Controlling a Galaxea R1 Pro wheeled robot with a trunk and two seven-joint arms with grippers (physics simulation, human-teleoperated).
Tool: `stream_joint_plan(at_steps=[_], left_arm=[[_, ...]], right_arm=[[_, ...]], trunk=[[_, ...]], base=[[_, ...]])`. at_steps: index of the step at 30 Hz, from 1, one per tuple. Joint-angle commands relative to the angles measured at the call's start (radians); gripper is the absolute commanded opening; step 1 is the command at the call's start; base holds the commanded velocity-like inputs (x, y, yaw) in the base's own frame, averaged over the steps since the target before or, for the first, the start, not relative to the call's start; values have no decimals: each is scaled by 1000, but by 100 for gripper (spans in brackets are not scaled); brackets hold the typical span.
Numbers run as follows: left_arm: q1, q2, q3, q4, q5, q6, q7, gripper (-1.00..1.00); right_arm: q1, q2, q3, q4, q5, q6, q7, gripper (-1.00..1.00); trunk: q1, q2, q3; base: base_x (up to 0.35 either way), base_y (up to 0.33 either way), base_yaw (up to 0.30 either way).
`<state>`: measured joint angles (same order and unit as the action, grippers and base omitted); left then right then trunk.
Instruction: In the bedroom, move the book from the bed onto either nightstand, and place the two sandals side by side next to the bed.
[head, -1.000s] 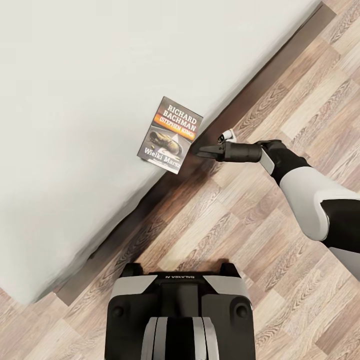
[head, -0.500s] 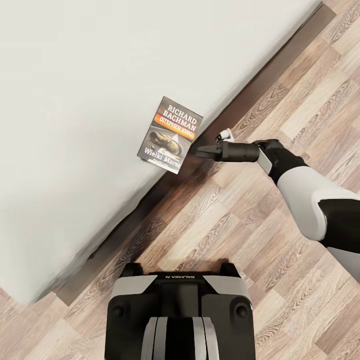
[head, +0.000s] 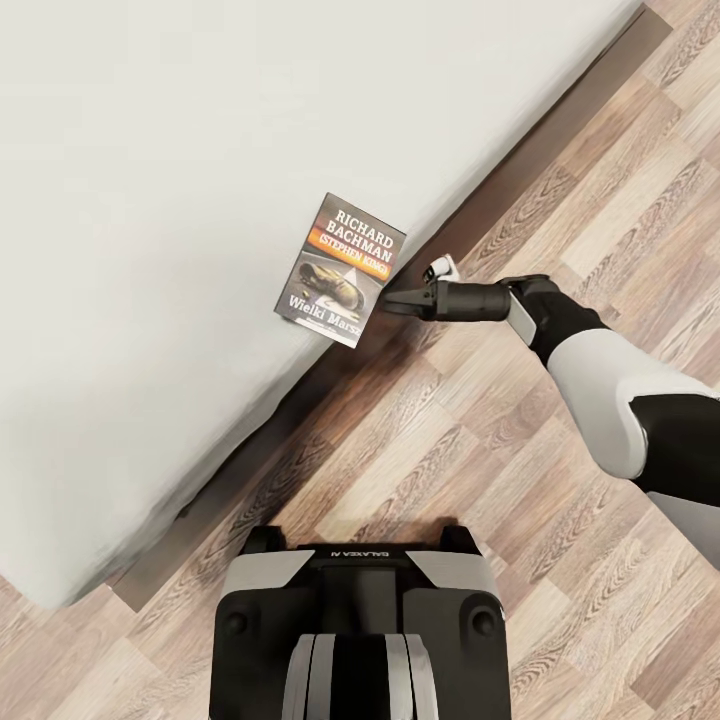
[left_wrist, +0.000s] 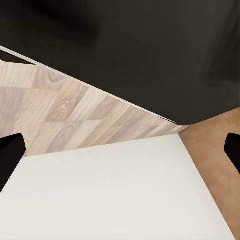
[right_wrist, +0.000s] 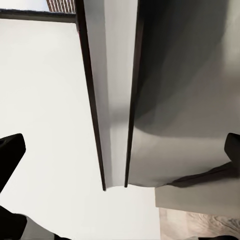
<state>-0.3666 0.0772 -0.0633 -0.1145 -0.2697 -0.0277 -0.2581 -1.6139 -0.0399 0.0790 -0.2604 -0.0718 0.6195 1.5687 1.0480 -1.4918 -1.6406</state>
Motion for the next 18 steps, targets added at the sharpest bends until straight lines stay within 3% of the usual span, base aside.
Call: stream_joint_plan(at_steps=[1,18], left_arm=[[0,1,-6,-1,-3,-3,-1,100],[0,0,-6,-1,-2,-3,-1,100]], right_arm=[[0,2,8,0,-2,11,2,100],[-3,23,8,1,18,11,2,100]], trunk=[[0,0,0],[0,0,0]], base=[[0,0,0],[0,0,0]])
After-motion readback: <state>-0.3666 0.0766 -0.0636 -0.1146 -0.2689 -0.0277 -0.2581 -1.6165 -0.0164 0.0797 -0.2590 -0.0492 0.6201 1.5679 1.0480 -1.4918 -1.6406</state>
